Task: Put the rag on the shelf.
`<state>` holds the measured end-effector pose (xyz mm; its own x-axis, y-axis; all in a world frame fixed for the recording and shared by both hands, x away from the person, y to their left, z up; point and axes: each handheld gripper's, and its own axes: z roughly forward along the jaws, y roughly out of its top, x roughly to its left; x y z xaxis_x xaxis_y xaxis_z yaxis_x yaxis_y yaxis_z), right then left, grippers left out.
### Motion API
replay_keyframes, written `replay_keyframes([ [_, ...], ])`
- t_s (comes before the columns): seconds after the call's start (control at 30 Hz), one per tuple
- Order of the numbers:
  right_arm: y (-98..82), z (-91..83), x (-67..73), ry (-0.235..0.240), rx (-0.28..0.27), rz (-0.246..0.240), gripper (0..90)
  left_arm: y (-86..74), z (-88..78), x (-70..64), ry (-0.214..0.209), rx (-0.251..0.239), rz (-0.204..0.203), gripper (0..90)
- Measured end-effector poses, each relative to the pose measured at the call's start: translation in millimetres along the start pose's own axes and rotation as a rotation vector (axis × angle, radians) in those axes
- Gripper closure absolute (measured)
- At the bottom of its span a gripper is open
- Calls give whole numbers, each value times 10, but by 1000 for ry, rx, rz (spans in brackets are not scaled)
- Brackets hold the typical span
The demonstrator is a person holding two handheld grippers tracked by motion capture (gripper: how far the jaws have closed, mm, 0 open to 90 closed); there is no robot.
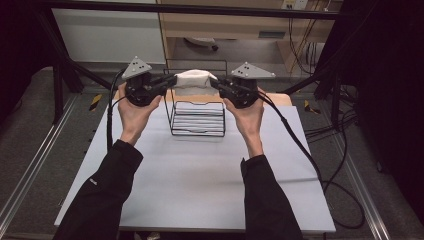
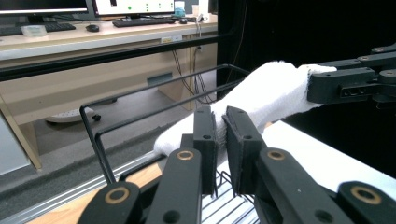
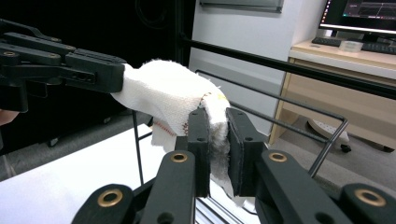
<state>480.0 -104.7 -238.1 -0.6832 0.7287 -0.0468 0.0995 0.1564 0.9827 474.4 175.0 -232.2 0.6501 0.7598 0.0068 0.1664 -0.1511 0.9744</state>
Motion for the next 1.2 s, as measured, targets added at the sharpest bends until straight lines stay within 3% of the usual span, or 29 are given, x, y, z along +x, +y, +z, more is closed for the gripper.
replay_keyframes([
  [0.2, -36, -1, 21, -2, 7, -14, 810, -26, -47, 3, -10, 16, -15, 797],
  [0.37, -39, -2, 24, -5, 8, -16, 811, 89, -168, 23, -21, -13, -40, 754],
  [0.5, -45, 0, 34, -7, 11, -17, 810, 204, -190, 43, -18, -26, -62, 773],
  [0.7, -57, 6, 43, -9, 12, -26, 810, 276, -17, 59, -5, 49, -73, 880],
  [0.87, -64, 10, 50, -7, 17, -26, 809, 280, 90, 57, -13, 86, -74, 897],
  [1.0, -83, 4, 47, -3, 23, -26, 807, 223, 82, 3, -32, 101, -45, 898],
  [1.2, -138, 7, 38, 9, 29, -28, 800, 85, 94, -25, -53, 121, -39, 898],
])
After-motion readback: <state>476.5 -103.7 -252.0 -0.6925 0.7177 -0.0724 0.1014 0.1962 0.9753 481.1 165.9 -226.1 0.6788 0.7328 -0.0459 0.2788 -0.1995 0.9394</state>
